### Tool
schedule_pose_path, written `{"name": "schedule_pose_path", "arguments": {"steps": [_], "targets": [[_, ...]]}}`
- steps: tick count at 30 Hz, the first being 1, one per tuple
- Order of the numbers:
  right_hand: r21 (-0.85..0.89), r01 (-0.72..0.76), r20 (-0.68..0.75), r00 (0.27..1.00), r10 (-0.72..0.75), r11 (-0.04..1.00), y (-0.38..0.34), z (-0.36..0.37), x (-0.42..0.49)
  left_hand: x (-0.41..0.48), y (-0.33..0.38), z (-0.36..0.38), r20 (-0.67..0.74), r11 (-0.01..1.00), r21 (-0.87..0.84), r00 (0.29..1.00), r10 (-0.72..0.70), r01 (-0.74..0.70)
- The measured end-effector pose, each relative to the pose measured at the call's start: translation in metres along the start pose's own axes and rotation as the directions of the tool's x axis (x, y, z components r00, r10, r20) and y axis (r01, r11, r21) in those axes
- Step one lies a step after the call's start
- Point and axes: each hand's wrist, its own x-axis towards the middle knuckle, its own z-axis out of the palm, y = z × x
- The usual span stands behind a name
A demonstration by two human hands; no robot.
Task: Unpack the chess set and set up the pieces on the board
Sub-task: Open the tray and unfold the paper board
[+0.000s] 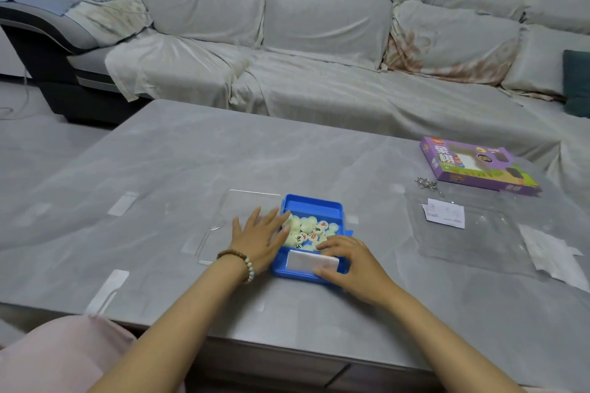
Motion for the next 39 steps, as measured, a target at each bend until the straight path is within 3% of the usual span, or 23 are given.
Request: {"name": "schedule_pose_path", "arguments": {"steps": [2, 4, 6, 9, 12, 18, 20, 21, 23, 24, 26, 28, 32, 37, 39], "targets": [[0.247, -0.116, 0.012, 0.993, 0.117, 0.962, -0.005, -0.006, 0.004, 0.002, -0.006, 0.012, -0.004, 0.999, 0.04, 1.0, -0.021, 0.021], [0.469, -0.198, -0.048, 0.967, 0.249, 0.861, -0.013, -0.012, 0.011, 0.005, -0.011, 0.017, -0.046, 0.998, 0.053, 0.998, -0.037, 0.039], [0.573, -0.231, -0.112, 0.929, 0.354, 0.786, -0.017, -0.016, 0.023, 0.011, -0.018, 0.013, -0.074, 0.997, 0.046, 0.995, -0.065, 0.068], [0.725, -0.287, -0.041, 0.89, 0.455, 0.626, -0.025, -0.017, 0.043, 0.022, -0.034, 0.001, -0.098, 0.99, 0.038, 0.986, -0.132, 0.136], [0.774, -0.33, 0.031, 0.872, 0.489, 0.54, -0.035, -0.009, 0.058, 0.029, -0.062, -0.011, -0.125, 0.979, 0.037, 0.973, -0.196, 0.202], [0.751, -0.382, 0.051, 0.847, 0.529, 0.539, -0.058, 0.017, 0.079, 0.039, -0.107, -0.04, -0.128, 0.939, 0.012, 0.932, -0.34, 0.344], [0.727, -0.397, 0.033, 0.835, 0.549, 0.56, -0.063, 0.021, 0.081, 0.038, -0.1, -0.049, -0.182, 0.955, -0.103, 0.939, -0.291, 0.276], [0.715, -0.399, 0.018, 0.832, 0.555, 0.575, -0.064, 0.022, 0.082, 0.033, -0.09, -0.053, -0.217, 0.949, -0.262, 0.948, -0.234, 0.174], [0.689, -0.398, -0.01, 0.83, 0.558, 0.605, -0.067, 0.022, 0.08, 0.018, -0.063, -0.06, -0.242, 0.806, -0.588, 0.966, -0.088, -0.074], [0.678, -0.398, -0.012, 0.835, 0.55, 0.618, -0.069, 0.021, 0.078, 0.009, -0.049, -0.064, -0.253, 0.743, -0.647, 0.967, 0.005, -0.173], [0.664, -0.396, 0.007, 0.852, 0.524, 0.634, -0.072, 0.018, 0.074, -0.004, -0.028, -0.068, -0.275, 0.749, -0.577, 0.941, 0.197, -0.325], [0.65, -0.403, 0.042, 0.865, 0.499, 0.645, -0.074, 0.013, 0.067, -0.006, -0.017, -0.069, -0.291, 0.761, -0.504, 0.91, 0.296, -0.409], [0.603, -0.442, 0.147, 0.88, 0.452, 0.664, -0.075, -0.003, 0.051, -0.005, 0.001, -0.069, -0.365, 0.687, -0.579, 0.893, 0.263, -0.439], [0.809, -0.402, 0.192, 0.87, 0.454, 0.428, -0.067, -0.017, 0.038, -0.006, 0.017, -0.067, -0.393, 0.477, -0.81, 0.92, -0.011, -0.34], [0.818, -0.333, 0.153, 0.912, 0.38, 0.469, -0.064, -0.022, 0.031, -0.008, 0.025, -0.064, -0.381, 0.471, -0.828, 0.922, -0.072, -0.305]]}}
